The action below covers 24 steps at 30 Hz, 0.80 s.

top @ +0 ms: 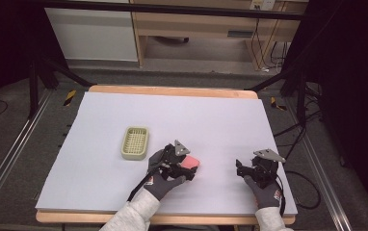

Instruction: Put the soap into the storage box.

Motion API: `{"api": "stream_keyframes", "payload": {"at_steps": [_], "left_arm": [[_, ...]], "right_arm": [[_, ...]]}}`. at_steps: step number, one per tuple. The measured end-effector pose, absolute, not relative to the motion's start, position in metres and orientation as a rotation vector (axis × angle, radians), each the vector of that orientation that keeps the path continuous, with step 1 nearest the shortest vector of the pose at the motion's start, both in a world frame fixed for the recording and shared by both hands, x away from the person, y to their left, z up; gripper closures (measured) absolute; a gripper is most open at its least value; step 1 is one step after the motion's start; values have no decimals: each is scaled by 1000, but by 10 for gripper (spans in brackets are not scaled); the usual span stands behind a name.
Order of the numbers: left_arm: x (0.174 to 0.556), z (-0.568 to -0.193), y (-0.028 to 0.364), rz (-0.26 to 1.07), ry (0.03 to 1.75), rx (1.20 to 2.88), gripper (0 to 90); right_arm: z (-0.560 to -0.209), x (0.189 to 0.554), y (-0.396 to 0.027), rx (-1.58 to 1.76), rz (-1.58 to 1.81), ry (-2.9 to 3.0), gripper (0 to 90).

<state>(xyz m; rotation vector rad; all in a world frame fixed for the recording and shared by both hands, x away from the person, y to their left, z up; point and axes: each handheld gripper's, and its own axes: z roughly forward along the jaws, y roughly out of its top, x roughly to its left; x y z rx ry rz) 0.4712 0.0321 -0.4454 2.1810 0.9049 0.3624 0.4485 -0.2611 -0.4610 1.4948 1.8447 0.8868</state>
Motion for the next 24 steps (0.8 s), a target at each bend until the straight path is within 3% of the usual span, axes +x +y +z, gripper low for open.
{"api": "stream_keyframes", "payload": {"at_steps": [24], "left_arm": [[477,-466,20,324,925,2243,201]], "right_arm": [[-462,449,-260,1499,876,1852,104]]}}
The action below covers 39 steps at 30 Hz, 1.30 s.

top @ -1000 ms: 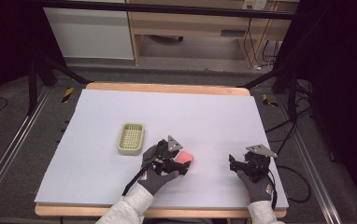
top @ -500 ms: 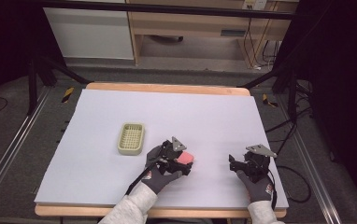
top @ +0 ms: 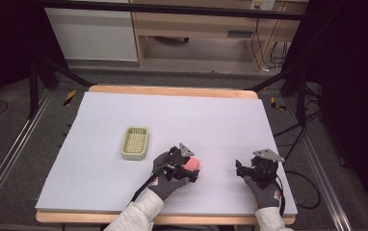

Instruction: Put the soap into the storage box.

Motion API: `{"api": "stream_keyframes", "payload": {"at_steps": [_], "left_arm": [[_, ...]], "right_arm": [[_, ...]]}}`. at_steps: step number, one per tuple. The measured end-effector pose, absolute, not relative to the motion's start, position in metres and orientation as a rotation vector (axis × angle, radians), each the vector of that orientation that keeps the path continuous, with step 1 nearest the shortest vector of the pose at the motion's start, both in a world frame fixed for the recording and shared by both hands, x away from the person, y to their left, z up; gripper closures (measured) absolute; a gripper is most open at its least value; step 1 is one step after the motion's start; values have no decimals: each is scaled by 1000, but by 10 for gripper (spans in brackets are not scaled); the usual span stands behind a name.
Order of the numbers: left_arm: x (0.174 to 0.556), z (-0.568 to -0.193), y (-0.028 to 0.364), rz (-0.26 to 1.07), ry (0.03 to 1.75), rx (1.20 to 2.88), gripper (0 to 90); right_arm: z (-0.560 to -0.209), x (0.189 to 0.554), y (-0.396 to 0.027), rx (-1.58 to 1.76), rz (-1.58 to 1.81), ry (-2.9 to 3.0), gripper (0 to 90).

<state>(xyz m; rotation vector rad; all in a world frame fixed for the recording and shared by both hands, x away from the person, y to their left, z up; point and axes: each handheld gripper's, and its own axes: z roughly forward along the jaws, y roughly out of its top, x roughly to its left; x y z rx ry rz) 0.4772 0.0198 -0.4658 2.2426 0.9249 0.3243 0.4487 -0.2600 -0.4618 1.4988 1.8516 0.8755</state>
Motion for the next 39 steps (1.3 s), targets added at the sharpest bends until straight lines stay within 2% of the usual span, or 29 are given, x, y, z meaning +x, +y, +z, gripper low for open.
{"api": "stream_keyframes", "payload": {"at_steps": [14,23,39], "left_arm": [[477,-473,16,321,956,2265,274],[476,-471,17,319,961,2274,362],[477,-471,17,326,944,2289,366]], "right_arm": [[-463,449,-259,1499,863,1860,104],[-463,449,-259,1502,862,1863,104],[-464,450,-258,1506,854,1864,104]]}}
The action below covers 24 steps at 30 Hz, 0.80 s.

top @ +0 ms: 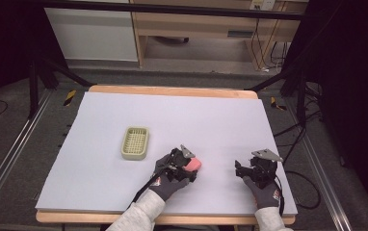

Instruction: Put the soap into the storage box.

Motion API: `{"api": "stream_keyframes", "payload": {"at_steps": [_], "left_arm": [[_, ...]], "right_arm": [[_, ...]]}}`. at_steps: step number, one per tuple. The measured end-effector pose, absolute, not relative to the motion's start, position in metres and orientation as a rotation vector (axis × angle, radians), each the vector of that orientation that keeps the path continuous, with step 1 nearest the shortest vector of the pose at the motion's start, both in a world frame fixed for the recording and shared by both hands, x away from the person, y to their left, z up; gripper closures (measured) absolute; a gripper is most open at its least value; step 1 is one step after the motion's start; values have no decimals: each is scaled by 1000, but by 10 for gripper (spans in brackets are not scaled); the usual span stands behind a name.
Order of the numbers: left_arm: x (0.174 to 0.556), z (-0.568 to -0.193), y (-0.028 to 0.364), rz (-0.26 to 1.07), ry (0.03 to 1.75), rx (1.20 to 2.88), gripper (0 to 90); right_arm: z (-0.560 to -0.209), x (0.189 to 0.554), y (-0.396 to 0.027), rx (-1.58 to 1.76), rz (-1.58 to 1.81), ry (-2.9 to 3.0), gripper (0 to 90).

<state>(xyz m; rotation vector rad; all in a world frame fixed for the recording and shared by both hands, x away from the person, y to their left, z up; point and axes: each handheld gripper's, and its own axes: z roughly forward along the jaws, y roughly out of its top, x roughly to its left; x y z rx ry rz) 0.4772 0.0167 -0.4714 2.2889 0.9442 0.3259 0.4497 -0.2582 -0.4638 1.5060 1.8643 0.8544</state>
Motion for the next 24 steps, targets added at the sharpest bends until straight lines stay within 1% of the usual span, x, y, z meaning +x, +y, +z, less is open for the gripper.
{"api": "stream_keyframes", "payload": {"at_steps": [24], "left_arm": [[475,-468,16,364,917,2306,371]], "right_arm": [[-464,449,-260,1506,855,1863,104]]}}
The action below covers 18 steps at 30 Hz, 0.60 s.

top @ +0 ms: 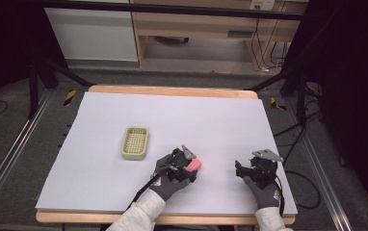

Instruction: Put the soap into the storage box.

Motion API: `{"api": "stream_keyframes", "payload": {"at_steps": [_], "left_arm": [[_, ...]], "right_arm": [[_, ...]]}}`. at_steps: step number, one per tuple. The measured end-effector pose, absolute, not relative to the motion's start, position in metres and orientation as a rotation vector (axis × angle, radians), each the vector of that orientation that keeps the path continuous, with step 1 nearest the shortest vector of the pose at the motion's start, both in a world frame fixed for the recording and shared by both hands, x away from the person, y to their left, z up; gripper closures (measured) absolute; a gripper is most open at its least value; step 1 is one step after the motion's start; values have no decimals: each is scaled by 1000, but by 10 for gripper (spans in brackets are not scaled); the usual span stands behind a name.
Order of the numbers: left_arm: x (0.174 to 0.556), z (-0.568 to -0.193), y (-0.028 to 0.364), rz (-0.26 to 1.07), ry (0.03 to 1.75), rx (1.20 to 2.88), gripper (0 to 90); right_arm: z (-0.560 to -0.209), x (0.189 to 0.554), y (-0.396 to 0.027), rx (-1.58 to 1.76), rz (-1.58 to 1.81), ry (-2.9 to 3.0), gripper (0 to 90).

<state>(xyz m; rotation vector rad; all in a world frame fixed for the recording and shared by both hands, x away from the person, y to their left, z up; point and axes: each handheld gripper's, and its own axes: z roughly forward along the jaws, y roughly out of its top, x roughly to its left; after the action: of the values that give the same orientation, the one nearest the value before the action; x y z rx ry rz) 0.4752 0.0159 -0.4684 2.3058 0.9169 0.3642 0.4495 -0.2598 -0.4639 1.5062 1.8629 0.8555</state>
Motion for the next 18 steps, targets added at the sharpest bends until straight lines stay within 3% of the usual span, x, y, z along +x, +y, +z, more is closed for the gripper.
{"api": "stream_keyframes", "payload": {"at_steps": [18], "left_arm": [[472,-442,42,373,938,2241,372]], "right_arm": [[-464,449,-261,1513,864,1856,104]]}}
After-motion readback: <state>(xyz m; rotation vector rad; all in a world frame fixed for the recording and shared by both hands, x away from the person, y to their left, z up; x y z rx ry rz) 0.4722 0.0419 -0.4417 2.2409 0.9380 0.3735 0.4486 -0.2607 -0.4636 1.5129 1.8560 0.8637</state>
